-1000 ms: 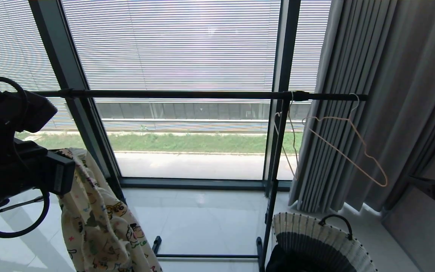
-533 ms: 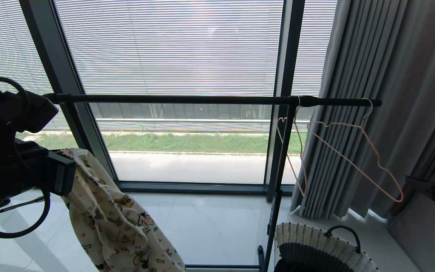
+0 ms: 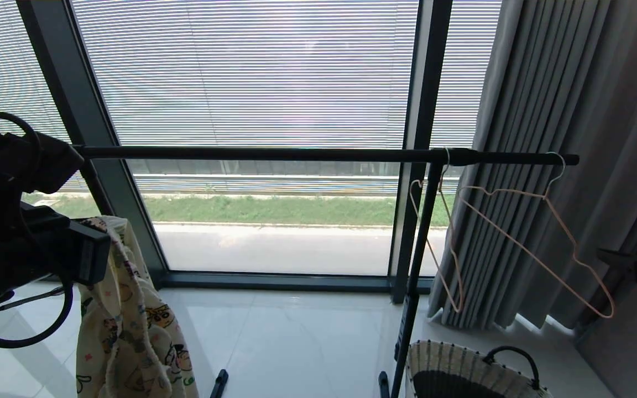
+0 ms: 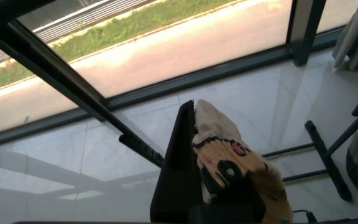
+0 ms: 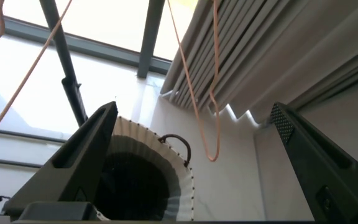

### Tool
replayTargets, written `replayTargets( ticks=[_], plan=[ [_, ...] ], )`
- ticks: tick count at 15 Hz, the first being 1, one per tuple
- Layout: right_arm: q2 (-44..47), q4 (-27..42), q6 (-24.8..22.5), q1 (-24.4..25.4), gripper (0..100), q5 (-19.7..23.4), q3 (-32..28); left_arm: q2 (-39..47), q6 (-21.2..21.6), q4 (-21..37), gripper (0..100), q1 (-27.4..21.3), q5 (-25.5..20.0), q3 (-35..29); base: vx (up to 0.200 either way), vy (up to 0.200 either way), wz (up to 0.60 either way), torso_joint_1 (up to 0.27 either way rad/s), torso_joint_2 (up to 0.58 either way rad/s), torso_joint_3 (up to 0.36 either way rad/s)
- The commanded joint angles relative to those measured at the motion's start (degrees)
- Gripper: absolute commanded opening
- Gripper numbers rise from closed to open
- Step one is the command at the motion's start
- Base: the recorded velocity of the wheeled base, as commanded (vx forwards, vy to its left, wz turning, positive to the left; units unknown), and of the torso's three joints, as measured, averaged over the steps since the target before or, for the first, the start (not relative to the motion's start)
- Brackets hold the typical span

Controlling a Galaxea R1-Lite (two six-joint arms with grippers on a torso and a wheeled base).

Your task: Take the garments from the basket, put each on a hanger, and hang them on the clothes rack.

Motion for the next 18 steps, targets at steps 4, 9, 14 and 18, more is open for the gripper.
replayTargets(
  ticks=[4,9,14,18],
  plan=[
    [0.41,0.49,-0.04,-1.09,100,0.98,-0.01,-0.09,0.16,-0.03,0,-0.08,0.17,0.02,0.050,0.000,0.00,0.001,0.00,-0.001],
    [0.24,4.27,-0.04,-2.32,100,3.70,-0.98,-0.80,0.07,-0.03,0,0.01,0.17,0.10,0.000,0.000,0.00,0.000,0.00,0.000],
    [0.24,5.76,-0.04,-2.85,100,5.29,-1.16,-0.80,0.25,-0.03,0,0.01,0.08,0.63,0.000,-0.120,0.00,-0.001,0.00,0.003],
    [0.33,6.20,-0.04,-2.93,100,5.90,-1.16,-0.80,0.16,-0.03,0,0.01,0.08,0.72,0.000,0.000,0.00,0.000,0.00,0.000]
  ],
)
